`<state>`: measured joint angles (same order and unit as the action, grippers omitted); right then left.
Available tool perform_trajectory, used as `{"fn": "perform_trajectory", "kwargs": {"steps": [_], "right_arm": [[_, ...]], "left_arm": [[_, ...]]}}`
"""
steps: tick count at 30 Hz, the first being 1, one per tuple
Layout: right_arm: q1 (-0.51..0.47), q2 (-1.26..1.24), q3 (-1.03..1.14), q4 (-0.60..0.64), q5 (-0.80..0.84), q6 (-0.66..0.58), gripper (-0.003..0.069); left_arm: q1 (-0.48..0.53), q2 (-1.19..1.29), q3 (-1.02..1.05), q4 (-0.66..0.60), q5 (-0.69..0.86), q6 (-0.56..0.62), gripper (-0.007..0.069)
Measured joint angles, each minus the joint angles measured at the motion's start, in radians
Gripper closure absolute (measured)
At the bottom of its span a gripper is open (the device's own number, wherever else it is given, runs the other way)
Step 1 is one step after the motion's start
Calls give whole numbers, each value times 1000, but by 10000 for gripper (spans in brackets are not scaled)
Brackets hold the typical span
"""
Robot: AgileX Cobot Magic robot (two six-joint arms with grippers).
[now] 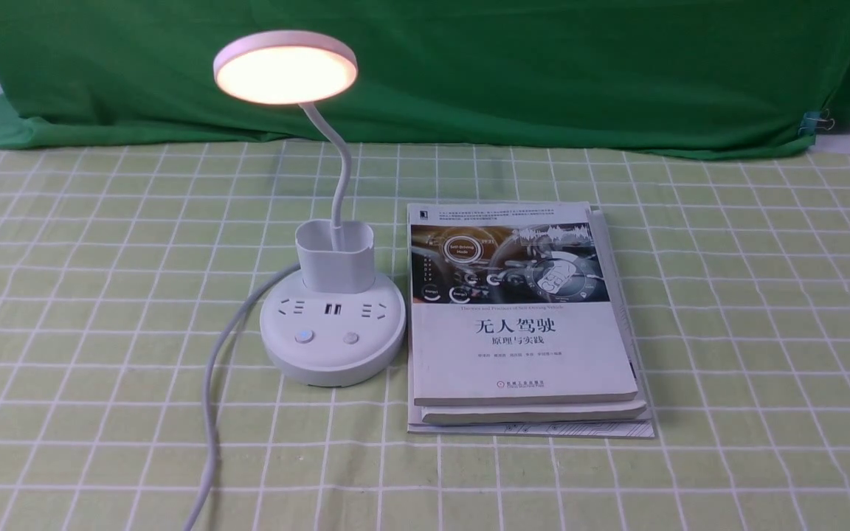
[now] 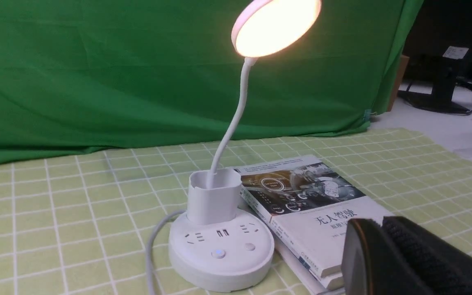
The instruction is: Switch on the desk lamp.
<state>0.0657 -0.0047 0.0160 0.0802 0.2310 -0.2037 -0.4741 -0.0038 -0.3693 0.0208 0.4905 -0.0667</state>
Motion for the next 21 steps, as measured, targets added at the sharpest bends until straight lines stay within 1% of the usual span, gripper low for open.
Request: {"fn": "perform_trajectory", "kwargs": {"steps": [4, 6, 7, 8, 10, 11, 12, 14, 17, 18, 21], "right_arm": [[0, 0, 0, 0, 0, 0, 414], [0, 0, 0, 0, 0, 0, 414], [0, 0, 0, 0, 0, 0, 414], [0, 0, 0, 0, 0, 0, 414], [0, 0, 0, 0, 0, 0, 414], [0, 0, 0, 0, 0, 0, 414], [0, 0, 0, 0, 0, 0, 414], [0, 0, 0, 0, 0, 0, 414], [0, 0, 0, 0, 0, 0, 414], [0, 0, 0, 0, 0, 0, 414], [0, 0, 0, 0, 0, 0, 414]], "left_arm": [[11, 0, 15, 85, -102, 18, 606], [34, -1, 20, 106, -121, 21, 606], [74, -1, 30, 120, -136, 22, 606], [87, -1, 32, 121, -137, 22, 606], [201, -1, 86, 125, -158, 28, 606], [210, 0, 92, 125, -158, 28, 606], [245, 0, 117, 125, -166, 33, 606], [357, 0, 224, 110, -214, 51, 606], [432, 1, 340, 67, -304, 59, 606], [444, 1, 359, 62, -308, 59, 606], [463, 1, 375, 46, -233, 67, 606]]}}
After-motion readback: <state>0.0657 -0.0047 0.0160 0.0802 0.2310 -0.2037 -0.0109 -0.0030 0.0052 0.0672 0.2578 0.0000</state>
